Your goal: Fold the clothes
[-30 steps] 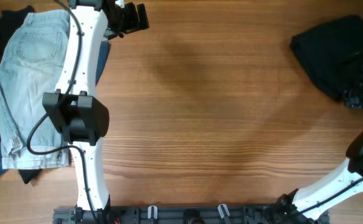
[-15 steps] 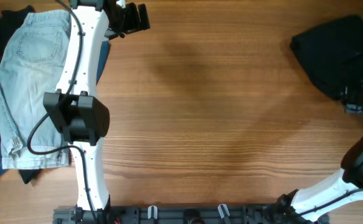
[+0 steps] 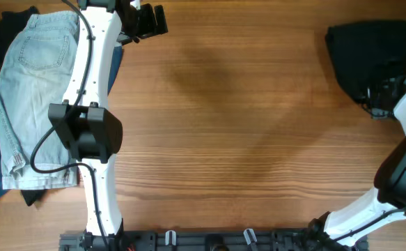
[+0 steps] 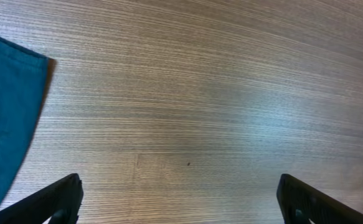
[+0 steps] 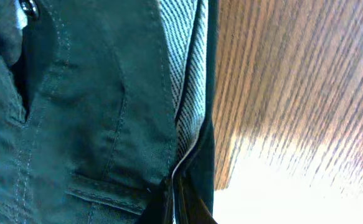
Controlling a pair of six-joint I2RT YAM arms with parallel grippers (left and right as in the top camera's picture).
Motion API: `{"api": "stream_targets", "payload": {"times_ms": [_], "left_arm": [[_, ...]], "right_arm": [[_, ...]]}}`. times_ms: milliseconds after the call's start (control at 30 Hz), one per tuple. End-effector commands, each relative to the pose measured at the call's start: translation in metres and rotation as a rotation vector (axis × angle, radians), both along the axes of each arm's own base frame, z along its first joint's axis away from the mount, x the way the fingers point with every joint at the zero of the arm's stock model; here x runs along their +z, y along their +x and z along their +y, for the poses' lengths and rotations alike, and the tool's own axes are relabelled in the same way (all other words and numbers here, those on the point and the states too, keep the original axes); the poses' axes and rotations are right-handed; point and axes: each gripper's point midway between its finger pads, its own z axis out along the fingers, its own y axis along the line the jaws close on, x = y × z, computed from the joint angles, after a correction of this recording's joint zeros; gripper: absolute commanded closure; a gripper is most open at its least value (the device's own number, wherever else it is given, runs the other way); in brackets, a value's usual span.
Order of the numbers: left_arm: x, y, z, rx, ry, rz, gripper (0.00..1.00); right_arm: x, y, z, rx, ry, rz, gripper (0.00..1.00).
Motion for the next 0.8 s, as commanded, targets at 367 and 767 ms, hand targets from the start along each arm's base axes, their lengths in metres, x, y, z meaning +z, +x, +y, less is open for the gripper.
{"api": "stream_targets", "payload": {"times_ms": [367, 767], "left_arm": [[0.105, -0.036, 0.009, 0.019, 0.018, -0.171, 0.00], [0.243, -0.188, 0.030, -0.140, 0.181, -0.401, 0.00]], "right_arm": [[0.259, -0.013, 0.052, 0.679, -0.497, -0.415, 0.00], [0.307, -0.032, 0.106, 0.956, -0.616, -0.599, 0.00]]}}
